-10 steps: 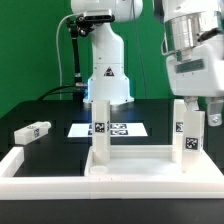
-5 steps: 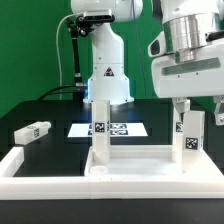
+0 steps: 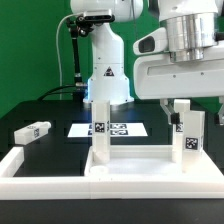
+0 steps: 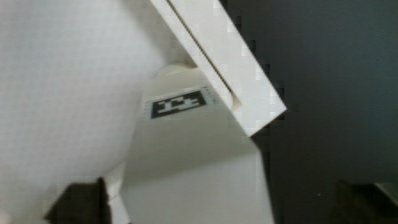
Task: Assemble desk
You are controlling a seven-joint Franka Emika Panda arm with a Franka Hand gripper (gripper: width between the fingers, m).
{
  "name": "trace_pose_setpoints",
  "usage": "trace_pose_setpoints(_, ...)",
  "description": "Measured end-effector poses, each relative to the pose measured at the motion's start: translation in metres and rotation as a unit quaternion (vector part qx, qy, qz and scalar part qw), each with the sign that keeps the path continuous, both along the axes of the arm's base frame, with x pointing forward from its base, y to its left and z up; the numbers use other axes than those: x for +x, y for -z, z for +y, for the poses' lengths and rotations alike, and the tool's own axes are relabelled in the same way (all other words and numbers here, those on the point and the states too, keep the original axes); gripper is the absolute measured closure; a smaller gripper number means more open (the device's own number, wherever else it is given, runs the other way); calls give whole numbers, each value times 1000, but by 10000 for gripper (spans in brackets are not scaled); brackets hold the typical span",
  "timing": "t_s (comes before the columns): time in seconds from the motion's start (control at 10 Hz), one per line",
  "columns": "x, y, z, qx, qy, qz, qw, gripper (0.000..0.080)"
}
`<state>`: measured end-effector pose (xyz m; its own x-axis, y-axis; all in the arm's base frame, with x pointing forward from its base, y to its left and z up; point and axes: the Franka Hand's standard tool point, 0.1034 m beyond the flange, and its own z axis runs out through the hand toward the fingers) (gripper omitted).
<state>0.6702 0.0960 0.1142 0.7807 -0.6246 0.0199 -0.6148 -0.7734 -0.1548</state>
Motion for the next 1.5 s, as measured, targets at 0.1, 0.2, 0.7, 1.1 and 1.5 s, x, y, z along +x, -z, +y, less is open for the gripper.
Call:
trace_pose_setpoints(0.1,0,0,0,2,17,2,1000,247)
trace_pose_setpoints(0.2,0,0,0,6,54,6,998,430)
trace_pose_setpoints(0.7,-3,1,-11,32,299,43,953,497)
trace_pose_setpoints(1.1,-8,1,-7,79,578,53,811,498)
trace_pose_setpoints(1.5,-11,0,-4,43,467,27,883,379)
